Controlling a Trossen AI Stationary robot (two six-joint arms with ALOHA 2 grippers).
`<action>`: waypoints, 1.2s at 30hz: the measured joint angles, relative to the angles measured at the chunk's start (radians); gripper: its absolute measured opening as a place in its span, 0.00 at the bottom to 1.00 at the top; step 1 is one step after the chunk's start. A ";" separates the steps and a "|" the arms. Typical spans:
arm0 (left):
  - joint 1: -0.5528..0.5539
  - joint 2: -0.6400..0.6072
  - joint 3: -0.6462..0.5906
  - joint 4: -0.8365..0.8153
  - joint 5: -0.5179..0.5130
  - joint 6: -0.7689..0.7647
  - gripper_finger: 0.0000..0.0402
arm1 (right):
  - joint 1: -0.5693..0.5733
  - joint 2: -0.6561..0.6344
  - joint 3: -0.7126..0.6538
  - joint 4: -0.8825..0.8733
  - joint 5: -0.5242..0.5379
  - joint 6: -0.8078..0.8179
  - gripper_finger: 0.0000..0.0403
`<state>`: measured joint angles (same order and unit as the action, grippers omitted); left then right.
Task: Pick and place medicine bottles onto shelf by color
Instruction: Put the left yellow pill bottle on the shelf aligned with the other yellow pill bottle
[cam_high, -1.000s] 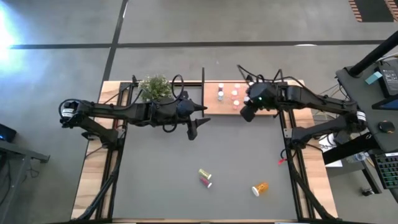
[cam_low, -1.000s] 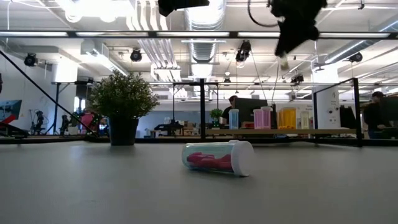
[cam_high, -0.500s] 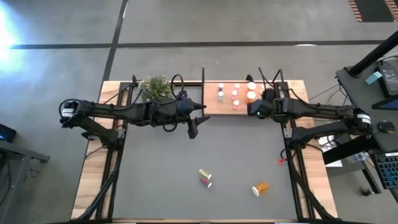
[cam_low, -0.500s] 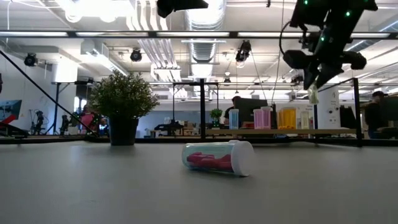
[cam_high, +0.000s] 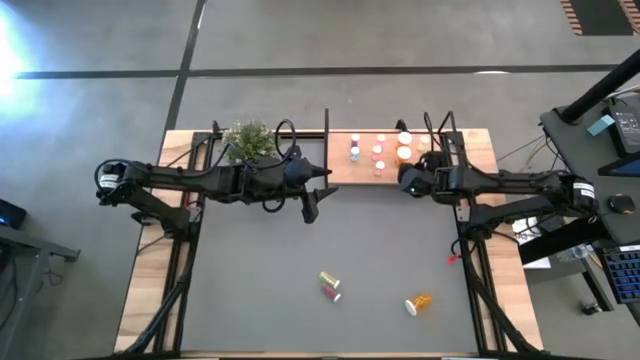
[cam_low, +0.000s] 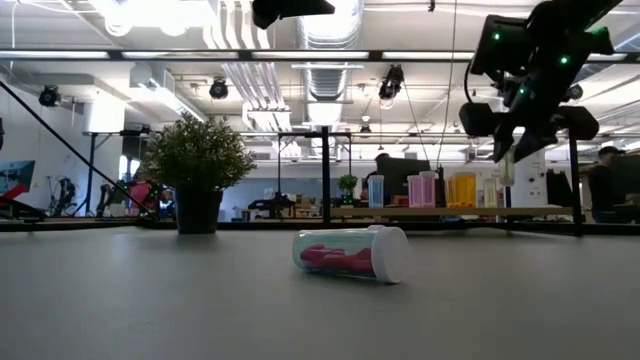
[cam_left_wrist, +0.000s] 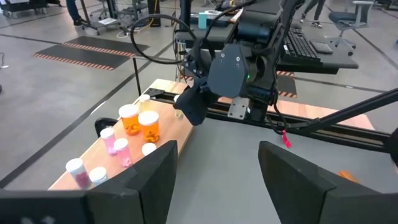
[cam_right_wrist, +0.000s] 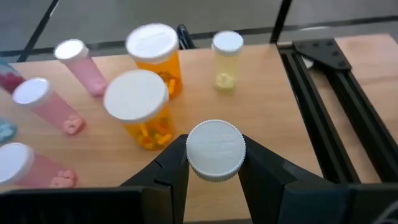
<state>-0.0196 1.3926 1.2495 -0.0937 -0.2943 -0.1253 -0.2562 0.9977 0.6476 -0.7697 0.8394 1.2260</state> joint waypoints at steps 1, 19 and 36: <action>0.000 0.000 0.000 0.000 0.000 0.000 0.52 | 0.000 0.000 -0.008 0.001 0.000 0.013 0.28; 0.000 0.000 0.000 0.004 0.001 -0.001 0.52 | -0.030 0.129 -0.064 0.088 0.060 0.076 0.28; 0.000 0.000 -0.002 0.001 0.001 -0.002 0.52 | -0.141 0.168 -0.065 0.220 0.048 0.004 0.28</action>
<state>-0.0196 1.3926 1.2480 -0.0931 -0.2932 -0.1276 -0.3970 1.1660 0.5827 -0.5497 0.8871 1.2299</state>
